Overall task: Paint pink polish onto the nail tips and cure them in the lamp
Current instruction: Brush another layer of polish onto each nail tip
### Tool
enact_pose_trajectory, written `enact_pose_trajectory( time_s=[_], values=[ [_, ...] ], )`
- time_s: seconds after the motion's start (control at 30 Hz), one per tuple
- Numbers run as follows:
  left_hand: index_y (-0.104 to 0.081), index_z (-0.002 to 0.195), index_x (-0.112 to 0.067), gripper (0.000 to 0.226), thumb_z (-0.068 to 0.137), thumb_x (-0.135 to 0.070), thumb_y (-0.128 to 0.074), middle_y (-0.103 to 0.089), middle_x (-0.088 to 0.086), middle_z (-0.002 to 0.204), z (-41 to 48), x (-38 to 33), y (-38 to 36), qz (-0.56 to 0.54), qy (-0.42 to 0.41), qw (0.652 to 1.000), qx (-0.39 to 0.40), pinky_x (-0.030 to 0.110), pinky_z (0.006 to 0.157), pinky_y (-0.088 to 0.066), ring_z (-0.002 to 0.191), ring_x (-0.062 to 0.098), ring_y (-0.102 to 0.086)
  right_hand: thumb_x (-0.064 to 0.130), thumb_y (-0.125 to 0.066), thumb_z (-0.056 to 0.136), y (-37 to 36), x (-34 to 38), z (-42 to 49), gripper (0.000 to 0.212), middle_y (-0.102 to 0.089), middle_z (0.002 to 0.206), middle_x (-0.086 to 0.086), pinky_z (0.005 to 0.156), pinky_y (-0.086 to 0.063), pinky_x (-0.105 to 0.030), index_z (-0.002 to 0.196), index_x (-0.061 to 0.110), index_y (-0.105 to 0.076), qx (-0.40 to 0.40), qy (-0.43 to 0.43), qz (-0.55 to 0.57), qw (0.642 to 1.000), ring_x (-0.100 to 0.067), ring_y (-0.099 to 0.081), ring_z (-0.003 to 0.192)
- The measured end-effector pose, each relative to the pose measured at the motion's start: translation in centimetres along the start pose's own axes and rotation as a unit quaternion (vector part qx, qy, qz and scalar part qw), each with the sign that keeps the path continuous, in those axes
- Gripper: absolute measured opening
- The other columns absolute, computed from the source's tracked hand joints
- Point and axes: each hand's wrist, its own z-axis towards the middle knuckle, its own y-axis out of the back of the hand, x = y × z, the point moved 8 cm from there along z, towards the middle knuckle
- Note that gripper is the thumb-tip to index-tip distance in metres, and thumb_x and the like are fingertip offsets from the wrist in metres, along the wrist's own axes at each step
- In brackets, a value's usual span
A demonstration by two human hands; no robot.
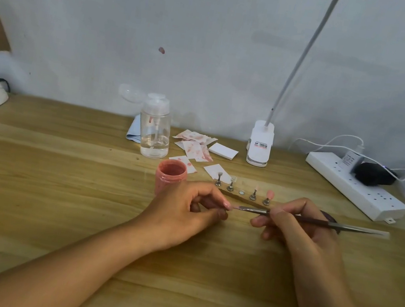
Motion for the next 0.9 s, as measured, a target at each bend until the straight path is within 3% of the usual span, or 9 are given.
enact_pose_trajectory(
  time_s=[0.23,0.47,0.6,0.9],
  values=[
    [-0.07,0.085,-0.03,0.019,0.087,-0.011,-0.073,-0.075,-0.014,0.085,0.02,-0.2,-0.06,0.001,-0.003,1.0,-0.001,0.012,0.06,-0.037,0.074,-0.005,-0.063,-0.001,-0.056,0.09,0.02,0.0,0.01,0.01,-0.072,0.069,-0.018,0.059,-0.051,-0.016,0.082,-0.004,-0.052,0.001,-0.004,0.007,1.0,-0.015,-0.061,0.057],
    [-0.07,0.082,-0.033,0.011,0.087,-0.023,-0.073,-0.076,-0.013,0.086,-0.17,-0.62,-0.13,-0.012,-0.01,1.0,0.001,0.011,0.058,-0.036,0.07,-0.004,-0.06,0.003,-0.058,0.09,0.19,-0.07,0.14,0.012,-0.072,0.07,-0.017,0.061,-0.051,-0.017,0.082,-0.004,-0.052,0.001,0.0,0.006,1.0,-0.015,-0.06,0.057],
    [-0.071,0.084,-0.033,0.011,0.087,-0.023,-0.074,-0.076,-0.011,0.086,-0.21,-0.61,-0.07,-0.011,-0.007,1.0,0.002,0.016,0.06,-0.038,0.074,0.006,-0.064,0.003,-0.057,0.091,-0.19,-0.08,-0.03,0.012,-0.072,0.072,-0.016,0.061,-0.049,-0.015,0.083,-0.003,-0.051,0.02,0.003,-0.005,1.0,-0.014,-0.059,0.057],
    [-0.071,0.085,-0.033,0.011,0.086,-0.022,-0.074,-0.076,-0.014,0.085,-0.28,-0.56,0.0,-0.01,-0.011,1.0,0.003,0.012,0.058,-0.037,0.068,-0.007,-0.06,0.007,-0.057,0.091,-0.28,-0.04,0.03,0.018,-0.073,0.071,-0.015,0.059,-0.049,-0.016,0.084,-0.007,-0.049,0.028,0.019,-0.012,0.999,-0.013,-0.057,0.055]
  ],
)
